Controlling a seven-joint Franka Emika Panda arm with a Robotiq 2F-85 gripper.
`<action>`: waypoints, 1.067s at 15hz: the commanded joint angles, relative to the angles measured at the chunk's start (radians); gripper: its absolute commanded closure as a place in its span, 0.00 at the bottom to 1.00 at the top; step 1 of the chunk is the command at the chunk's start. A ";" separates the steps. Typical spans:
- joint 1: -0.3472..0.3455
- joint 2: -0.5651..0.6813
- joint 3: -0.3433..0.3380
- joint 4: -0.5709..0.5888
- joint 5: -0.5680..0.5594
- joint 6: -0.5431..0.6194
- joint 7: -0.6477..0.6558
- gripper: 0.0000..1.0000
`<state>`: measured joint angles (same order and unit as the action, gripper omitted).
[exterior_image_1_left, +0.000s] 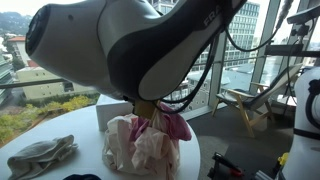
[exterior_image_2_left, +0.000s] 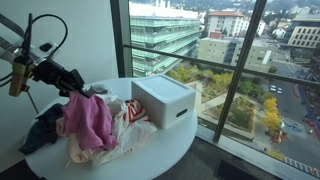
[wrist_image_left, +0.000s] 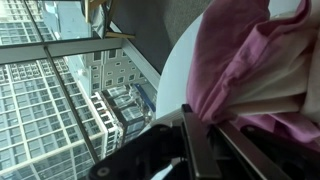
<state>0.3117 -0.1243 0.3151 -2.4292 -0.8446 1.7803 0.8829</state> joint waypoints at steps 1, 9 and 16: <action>-0.013 0.087 0.015 0.088 -0.045 -0.136 0.044 0.91; -0.005 0.236 -0.009 0.192 -0.131 -0.151 0.118 0.89; -0.026 0.338 -0.054 0.268 -0.160 0.197 0.251 0.88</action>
<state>0.2973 0.1803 0.2768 -2.2010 -0.9851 1.8555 1.0718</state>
